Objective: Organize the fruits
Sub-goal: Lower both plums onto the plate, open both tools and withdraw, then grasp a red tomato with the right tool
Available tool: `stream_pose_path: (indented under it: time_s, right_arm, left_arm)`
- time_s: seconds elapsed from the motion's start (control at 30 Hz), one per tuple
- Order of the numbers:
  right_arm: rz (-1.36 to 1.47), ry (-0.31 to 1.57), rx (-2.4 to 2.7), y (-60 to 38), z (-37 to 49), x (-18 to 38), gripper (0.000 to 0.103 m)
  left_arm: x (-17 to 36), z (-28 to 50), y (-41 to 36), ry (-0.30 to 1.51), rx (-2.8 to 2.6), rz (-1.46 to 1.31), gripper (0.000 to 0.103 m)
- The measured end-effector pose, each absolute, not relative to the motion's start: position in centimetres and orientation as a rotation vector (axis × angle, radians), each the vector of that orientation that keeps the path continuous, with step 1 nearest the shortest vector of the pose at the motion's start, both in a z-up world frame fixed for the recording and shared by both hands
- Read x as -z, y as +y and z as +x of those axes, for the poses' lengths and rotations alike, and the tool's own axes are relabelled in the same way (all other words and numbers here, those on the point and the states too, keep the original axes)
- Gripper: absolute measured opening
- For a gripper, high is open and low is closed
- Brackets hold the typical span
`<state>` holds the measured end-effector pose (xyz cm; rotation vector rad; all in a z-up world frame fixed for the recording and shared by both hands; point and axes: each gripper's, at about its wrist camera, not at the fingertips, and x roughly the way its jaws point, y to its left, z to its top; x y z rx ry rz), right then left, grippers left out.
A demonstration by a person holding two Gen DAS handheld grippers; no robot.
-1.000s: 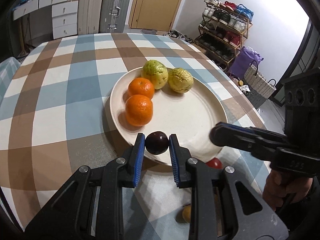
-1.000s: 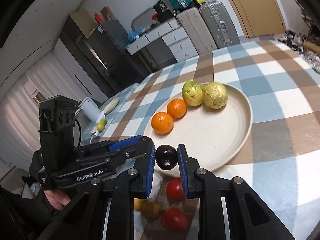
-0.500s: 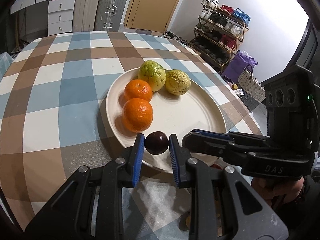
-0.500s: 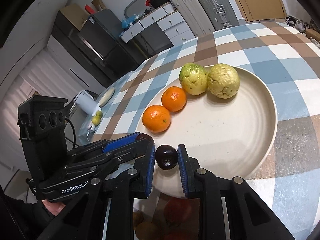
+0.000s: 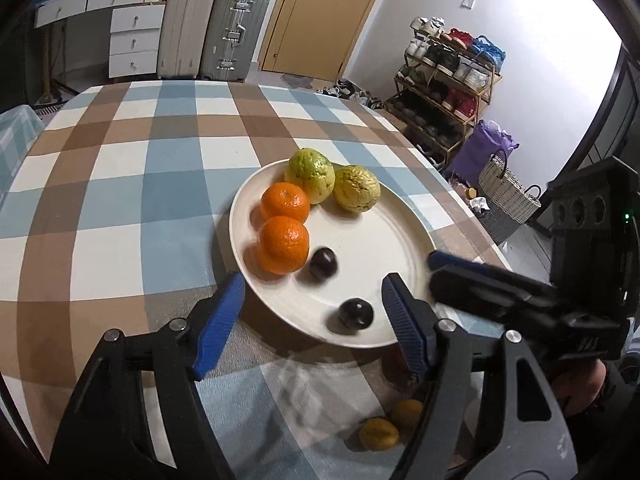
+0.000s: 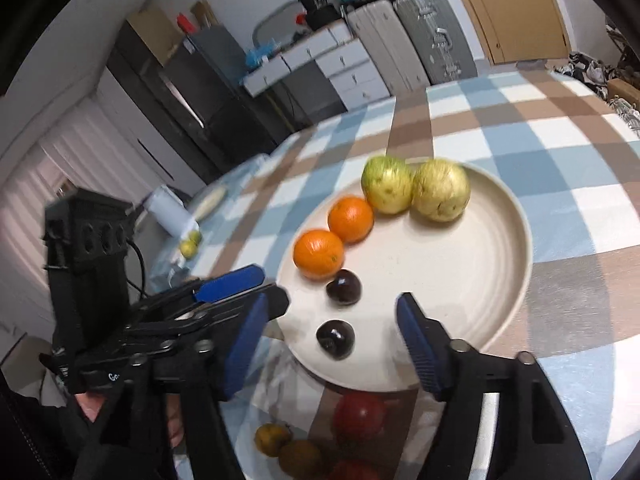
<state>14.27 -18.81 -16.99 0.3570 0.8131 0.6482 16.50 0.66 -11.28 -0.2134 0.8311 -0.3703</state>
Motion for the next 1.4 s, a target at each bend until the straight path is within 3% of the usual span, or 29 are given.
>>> stream_pose_path:
  time_s: [0.23, 0.4, 0.63, 0.83, 1.17, 1.4]
  right_arm:
    - [0.369, 0.725, -0.596, -21.5, 12.0, 15.0, 0.087]
    - [0.372, 0.687, -0.571, -22.7, 10.4, 14.0, 0.099]
    - [0.356, 0.630, -0.566, -23.1, 7.7, 13.0, 0.102]
    - [0.312, 0.592, -0.554, -22.8, 5.3, 12.2, 0.103]
    - [0.247, 0.556, -0.534, -22.8, 2.2, 11.9, 0.103]
    - [0.241, 0.653, -0.525, -22.5, 1.7, 14.7, 0.103]
  left_arm:
    - [9.7, 14.3, 0.7, 0.800, 0.365, -0.203, 0.069]
    - [8.6, 12.5, 0.2, 0.780, 0.339, -0.166, 0.081]
    - [7.2, 9.9, -0.2, 0.749, 0.316, -0.150, 0.085]
    - [6.4, 7.1, -0.3, 0.717, 0.297, -0.149, 0.102]
    - [7.3, 4.3, 0.4, 0.716, 0.220, -0.153, 0.102]
    - [10.0, 3.7, 1.1, 0.779, 0.208, -0.178, 0.102]
